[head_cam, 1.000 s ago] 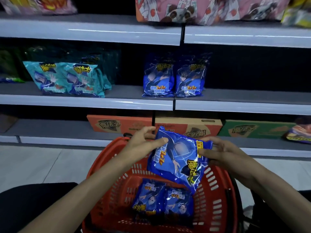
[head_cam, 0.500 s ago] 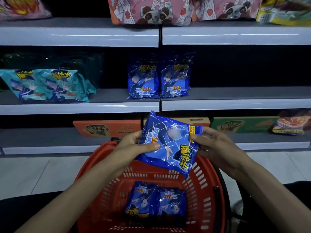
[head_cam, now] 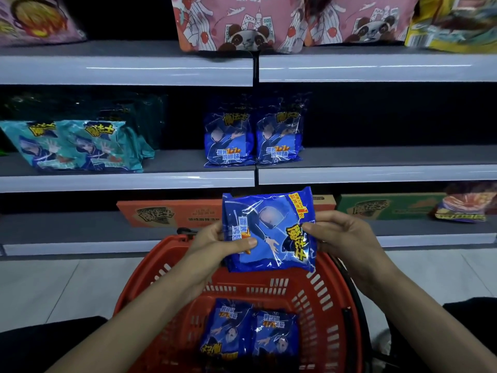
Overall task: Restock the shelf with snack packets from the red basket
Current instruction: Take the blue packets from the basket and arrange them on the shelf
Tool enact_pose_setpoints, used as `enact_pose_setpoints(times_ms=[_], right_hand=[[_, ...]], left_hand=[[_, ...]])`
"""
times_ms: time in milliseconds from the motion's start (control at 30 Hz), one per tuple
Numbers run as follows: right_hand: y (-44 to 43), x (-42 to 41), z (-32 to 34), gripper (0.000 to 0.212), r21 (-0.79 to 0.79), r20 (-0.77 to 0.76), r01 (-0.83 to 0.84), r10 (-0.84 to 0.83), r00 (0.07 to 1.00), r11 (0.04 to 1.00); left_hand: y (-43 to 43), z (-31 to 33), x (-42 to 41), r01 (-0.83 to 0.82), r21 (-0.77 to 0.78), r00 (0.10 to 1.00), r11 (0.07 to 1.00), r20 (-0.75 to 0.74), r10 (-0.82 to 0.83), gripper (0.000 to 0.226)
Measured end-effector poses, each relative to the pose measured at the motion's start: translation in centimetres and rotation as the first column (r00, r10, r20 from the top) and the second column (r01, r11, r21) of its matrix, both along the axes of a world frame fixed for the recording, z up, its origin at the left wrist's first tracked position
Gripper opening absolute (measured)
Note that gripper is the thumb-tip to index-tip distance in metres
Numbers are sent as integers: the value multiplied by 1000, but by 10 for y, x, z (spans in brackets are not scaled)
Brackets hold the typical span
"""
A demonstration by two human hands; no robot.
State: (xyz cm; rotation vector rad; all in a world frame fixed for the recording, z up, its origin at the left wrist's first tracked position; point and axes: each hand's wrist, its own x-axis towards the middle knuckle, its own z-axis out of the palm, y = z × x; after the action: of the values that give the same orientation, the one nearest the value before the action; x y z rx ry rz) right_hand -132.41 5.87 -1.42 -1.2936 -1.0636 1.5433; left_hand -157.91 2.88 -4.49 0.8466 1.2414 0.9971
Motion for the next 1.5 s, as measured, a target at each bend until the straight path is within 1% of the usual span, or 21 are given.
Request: enact_pose_setpoints(times_ms=[100, 167, 233, 300, 400, 467, 533, 567, 633, 700, 767, 867, 900, 967, 1033, 1100, 1133, 1200, 1267, 1400, 1500], right_hand=[[2, 3, 6, 25, 64, 8, 5, -6, 1000, 998], [4, 6, 9, 22, 126, 19, 19, -21, 1000, 992], [8, 9, 11, 18, 197, 65, 23, -37, 997, 980], [11, 12, 11, 11, 277, 173, -3, -46, 984, 961], [14, 12, 9, 8, 343, 303, -91, -18, 953, 935], [15, 8, 5, 10, 348, 363, -162, 27, 932, 923], [18, 5, -1, 10, 358, 417, -209, 45, 908, 910], [19, 4, -2, 9, 368, 441, -227, 45, 896, 902], [25, 5, -4, 9, 378, 459, -239, 43, 888, 895], [29, 8, -4, 11, 373, 419, -219, 47, 907, 901], [32, 13, -3, 15, 367, 379, -183, 33, 925, 912], [34, 21, -1, 29, 379, 339, -128, -9, 941, 916], [34, 25, -1, 37, 383, 331, -108, -27, 943, 918], [32, 36, 0, 54, 388, 336, -69, -72, 939, 919], [29, 47, 0, 65, 389, 392, -35, -131, 910, 920], [26, 54, 0, 74, 313, 438, 0, -145, 887, 950], [23, 55, 1, 75, 255, 429, 13, -125, 894, 967], [18, 56, 2, 67, 170, 311, 33, -85, 947, 985], [11, 60, 1, 57, 147, 210, 60, -90, 974, 987], [2, 69, -12, 40, 176, 215, 56, -94, 972, 983], [8, 74, -17, 31, 245, 259, 15, -81, 963, 969]], left_hand=[[-1, -1, 1, 64, -16, 995, 998, -70, -65, 54], [-2, 0, 2, 93, -35, 992, 995, -85, -96, 56], [-3, 2, 1, 108, -16, 984, 994, -142, -109, 56], [-3, 5, -1, 118, 45, 956, 992, -275, -101, 58], [0, 2, -4, 170, 128, 867, 977, -490, -87, 76], [4, 0, 0, 223, 129, 822, 966, -558, -115, 79], [9, 0, 7, 249, 94, 818, 964, -553, -157, 74], [13, -1, 11, 265, 74, 807, 961, -562, -179, 68], [20, -5, 19, 302, 47, 782, 952, -583, -219, 48], [24, -4, 27, 316, 61, 794, 947, -563, -229, 33], [27, -3, 36, 307, 90, 825, 947, -521, -218, 23], [30, -2, 47, 271, 112, 859, 956, -477, -188, 6], [30, -3, 49, 257, 116, 863, 959, -473, -174, 4], [30, -5, 55, 222, 127, 875, 967, -463, -140, 13], [27, -3, 60, 176, 136, 902, 975, -419, -104, 13], [25, 0, 67, 122, 122, 933, 985, -353, -72, 8], [24, 3, 71, 100, 115, 948, 988, -314, -60, 10], [22, 7, 78, 73, 111, 966, 991, -254, -43, 16], [21, 10, 86, 71, 108, 976, 992, -214, -47, 19], [22, 8, 93, 83, 136, 983, 987, -174, -59, 18], [28, 4, 96, 69, 175, 986, 982, -163, -40, 18]])
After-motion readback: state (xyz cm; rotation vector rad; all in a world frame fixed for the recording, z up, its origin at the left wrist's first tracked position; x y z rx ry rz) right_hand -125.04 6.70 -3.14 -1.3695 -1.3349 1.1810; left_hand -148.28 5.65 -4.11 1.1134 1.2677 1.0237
